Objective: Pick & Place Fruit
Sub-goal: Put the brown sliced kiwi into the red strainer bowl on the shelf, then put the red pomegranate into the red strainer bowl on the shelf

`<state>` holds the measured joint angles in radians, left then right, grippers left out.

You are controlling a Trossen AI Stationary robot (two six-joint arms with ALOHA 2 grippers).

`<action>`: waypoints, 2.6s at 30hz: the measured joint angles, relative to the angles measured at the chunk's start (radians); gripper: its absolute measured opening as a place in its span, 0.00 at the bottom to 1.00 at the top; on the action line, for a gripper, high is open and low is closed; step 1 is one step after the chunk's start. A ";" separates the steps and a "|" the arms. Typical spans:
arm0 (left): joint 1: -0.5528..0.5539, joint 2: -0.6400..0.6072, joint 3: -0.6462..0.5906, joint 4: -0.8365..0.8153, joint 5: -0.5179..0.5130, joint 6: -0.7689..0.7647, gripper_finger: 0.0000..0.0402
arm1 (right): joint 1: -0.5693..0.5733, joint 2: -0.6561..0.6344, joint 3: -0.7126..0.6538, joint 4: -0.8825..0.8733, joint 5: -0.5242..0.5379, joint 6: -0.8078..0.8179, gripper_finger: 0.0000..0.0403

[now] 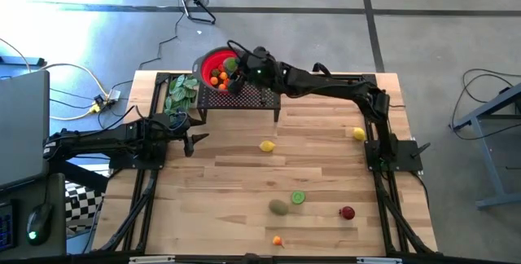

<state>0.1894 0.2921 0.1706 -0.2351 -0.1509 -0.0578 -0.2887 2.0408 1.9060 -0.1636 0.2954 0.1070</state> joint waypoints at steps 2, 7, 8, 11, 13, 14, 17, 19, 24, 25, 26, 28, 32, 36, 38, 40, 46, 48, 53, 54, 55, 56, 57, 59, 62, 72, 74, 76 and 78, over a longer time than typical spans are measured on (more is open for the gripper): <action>0.000 0.000 0.000 0.000 0.000 0.000 0.57 | -0.002 0.010 0.002 -0.008 -0.008 0.000 0.53; 0.000 0.000 0.000 0.000 0.000 0.001 0.57 | -0.008 0.014 0.000 -0.077 -0.004 0.003 0.54; 0.000 0.000 0.000 0.000 0.000 0.001 0.57 | -0.009 0.014 0.000 -0.084 -0.001 0.001 0.54; 0.000 0.000 0.000 0.000 0.000 0.002 0.57 | -0.012 0.014 0.000 -0.109 0.001 -0.003 0.54; 0.000 0.000 0.000 0.000 0.000 0.002 0.57 | -0.013 0.014 0.000 -0.124 0.001 -0.003 0.54; 0.000 0.000 0.000 0.000 0.000 0.002 0.57 | -0.016 0.013 0.000 -0.131 0.001 -0.004 0.54; 0.000 0.000 0.000 0.000 0.000 0.002 0.57 | -0.021 0.013 -0.016 -0.133 0.002 -0.005 0.54; 0.000 0.000 0.000 -0.001 0.000 0.002 0.57 | -0.027 0.013 -0.022 -0.137 0.001 -0.006 0.54; 0.000 0.000 0.000 -0.003 0.000 0.001 0.57 | -0.029 0.013 -0.022 -0.133 -0.009 -0.006 0.55; 0.000 0.000 0.000 -0.004 0.000 0.001 0.57 | -0.029 0.013 -0.022 -0.133 -0.010 -0.006 0.57; 0.000 0.000 0.000 -0.004 0.000 0.001 0.57 | -0.029 0.013 -0.022 -0.133 -0.010 -0.006 0.58; 0.000 0.000 0.000 -0.004 0.000 0.001 0.57 | -0.028 0.013 -0.022 -0.131 -0.010 -0.006 0.62; 0.000 0.000 0.000 -0.004 0.000 0.001 0.57 | -0.028 0.013 -0.022 -0.132 -0.008 -0.006 0.69; 0.000 0.000 0.000 -0.004 0.000 0.001 0.57 | -0.028 0.011 -0.022 -0.132 -0.007 -0.007 0.73; 0.000 0.000 0.000 -0.004 0.000 0.001 0.57 | -0.027 -0.001 -0.022 -0.136 -0.008 -0.007 0.74; 0.000 0.000 0.000 -0.004 0.001 0.001 0.57 | -0.024 -0.020 -0.022 -0.130 -0.009 -0.007 0.72; 0.000 0.000 0.000 -0.005 0.001 0.001 0.57 | 0.002 -0.097 -0.022 -0.145 -0.013 -0.032 0.62; 0.000 0.000 0.000 -0.009 0.001 0.001 0.57 | 0.014 -0.128 -0.022 -0.170 -0.016 -0.032 0.58; 0.000 0.000 0.000 -0.010 0.001 0.001 0.57 | 0.054 -0.194 -0.022 -0.253 -0.015 -0.031 0.49; 0.000 0.000 0.000 -0.011 0.001 0.001 0.57 | 0.063 -0.204 -0.022 -0.281 -0.015 -0.031 0.48; 0.000 0.000 0.000 -0.012 0.001 0.001 0.57 | 0.072 -0.214 -0.022 -0.305 -0.015 -0.031 0.46; 0.000 0.000 0.000 -0.011 0.001 0.001 0.57 | 0.081 -0.226 -0.022 -0.332 -0.015 -0.030 0.45; 0.000 0.000 0.000 -0.012 0.001 0.001 0.57 | 0.091 -0.235 -0.022 -0.361 -0.015 -0.030 0.43; 0.000 0.000 0.000 -0.011 0.001 0.001 0.57 | 0.112 -0.255 -0.022 -0.409 -0.011 -0.027 0.41; 0.000 0.000 0.000 -0.012 0.001 0.001 0.57 | 0.147 -0.276 -0.022 -0.473 0.032 -0.023 0.37; 0.000 0.000 0.000 -0.015 0.001 0.001 0.57 | 0.267 -0.309 -0.022 -0.662 0.166 0.021 0.22; 0.000 0.000 0.000 -0.016 0.001 0.001 0.57 | 0.292 -0.309 -0.022 -0.724 0.181 0.085 0.19; 0.000 0.000 0.000 -0.016 0.001 0.001 0.57 | 0.322 -0.309 -0.022 -0.806 0.186 0.158 0.17; 0.000 0.000 0.000 -0.019 0.001 0.001 0.57 | 0.357 -0.309 -0.022 -0.896 0.186 0.244 0.15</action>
<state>0.1894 0.2922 0.1707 -0.2544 -0.1501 -0.0570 0.0681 1.7321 1.8839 -1.0594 0.4812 0.3512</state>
